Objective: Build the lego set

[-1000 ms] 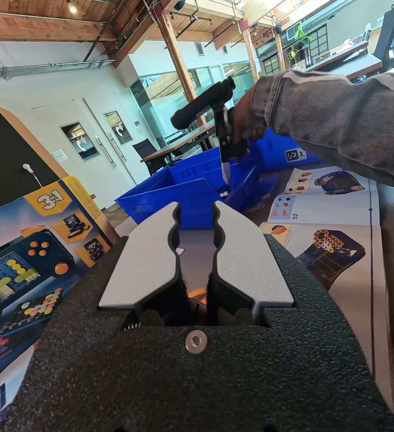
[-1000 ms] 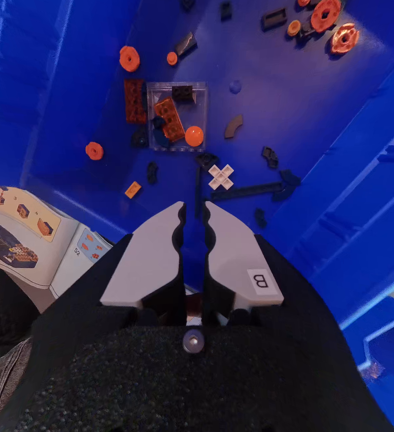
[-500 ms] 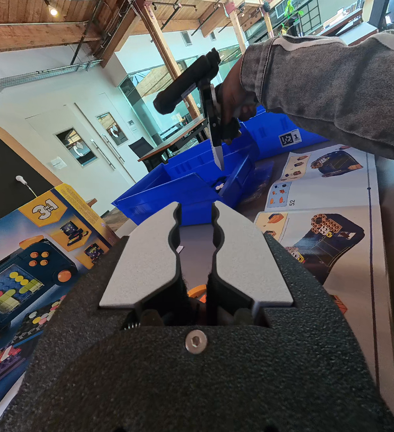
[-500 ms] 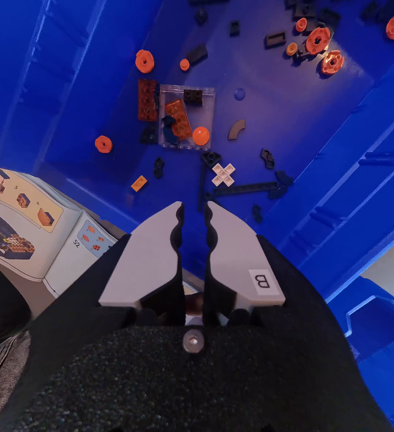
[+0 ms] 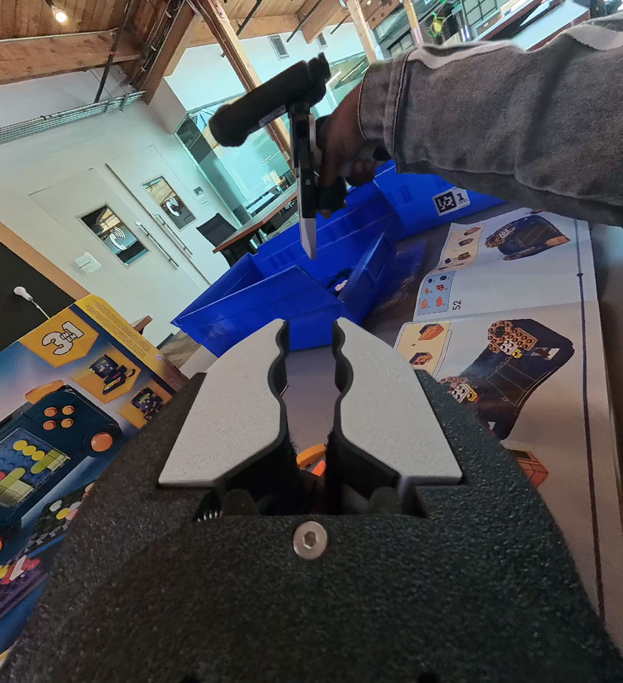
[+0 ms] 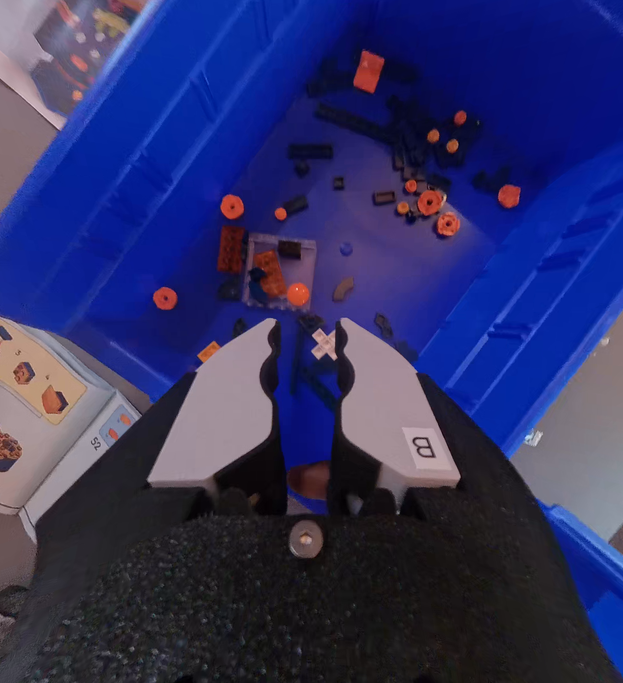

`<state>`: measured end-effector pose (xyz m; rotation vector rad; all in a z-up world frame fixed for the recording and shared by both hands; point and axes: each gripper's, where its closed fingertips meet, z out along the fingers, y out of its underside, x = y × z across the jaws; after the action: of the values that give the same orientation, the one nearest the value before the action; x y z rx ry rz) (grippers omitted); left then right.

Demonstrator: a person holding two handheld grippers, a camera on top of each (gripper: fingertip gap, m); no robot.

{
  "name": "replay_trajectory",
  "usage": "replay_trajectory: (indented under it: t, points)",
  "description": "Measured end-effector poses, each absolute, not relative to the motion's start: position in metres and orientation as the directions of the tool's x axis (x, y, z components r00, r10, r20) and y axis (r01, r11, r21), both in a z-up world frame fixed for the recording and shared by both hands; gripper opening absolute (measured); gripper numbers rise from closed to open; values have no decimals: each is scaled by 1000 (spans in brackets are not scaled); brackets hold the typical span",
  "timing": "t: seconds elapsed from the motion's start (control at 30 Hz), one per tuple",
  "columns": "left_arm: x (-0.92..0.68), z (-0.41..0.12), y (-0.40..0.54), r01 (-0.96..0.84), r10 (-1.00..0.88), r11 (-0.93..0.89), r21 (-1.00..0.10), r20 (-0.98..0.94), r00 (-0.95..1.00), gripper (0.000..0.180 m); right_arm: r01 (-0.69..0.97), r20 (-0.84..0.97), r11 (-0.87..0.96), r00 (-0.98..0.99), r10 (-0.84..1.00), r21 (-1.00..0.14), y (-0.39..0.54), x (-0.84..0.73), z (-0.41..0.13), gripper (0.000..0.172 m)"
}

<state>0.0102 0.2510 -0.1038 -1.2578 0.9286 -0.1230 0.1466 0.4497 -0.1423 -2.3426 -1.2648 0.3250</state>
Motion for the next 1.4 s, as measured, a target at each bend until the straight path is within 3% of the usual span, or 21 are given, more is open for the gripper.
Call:
replay_trajectory:
  t: [0.23, 0.5, 0.7, 0.87, 0.93, 1.07, 1.17, 1.4]
  points:
    - [9, -105, 253, -395, -553, 345, -852, -524, 648, 22, 705, -1, -382, 476, 880, -598, 456, 119, -138, 28]
    - [12, -108, 253, -416, -552, 347, -840, -542, 634, 21, 626, 147, -419, 652, 744, -658, 489, 146, -117, 39]
    - [10, -105, 252, -407, -550, 348, -845, -536, 641, 22, 341, 71, -349, 797, 600, -873, 509, 158, -60, 41]
    - [11, -106, 251, -412, -551, 353, -840, -543, 634, 22, 226, -7, -281, 767, 641, -933, 503, 157, -36, 50]
    - [12, -106, 252, -406, -554, 352, -843, -538, 636, 22, 232, -17, -280, 741, 672, -931, 498, 154, -37, 42]
    - [14, -107, 253, -388, -564, 341, -856, -517, 644, 22, 228, -82, -292, 642, 763, -929, 486, 122, -40, 9]
    - [13, -109, 254, -380, -569, 326, -865, -501, 652, 21, 320, -83, -345, 615, 784, -882, 496, 90, -72, 15]
    - [12, -107, 252, -392, -559, 346, -853, -523, 643, 21, 563, -130, -567, 631, 765, -602, 561, 46, -172, 28]
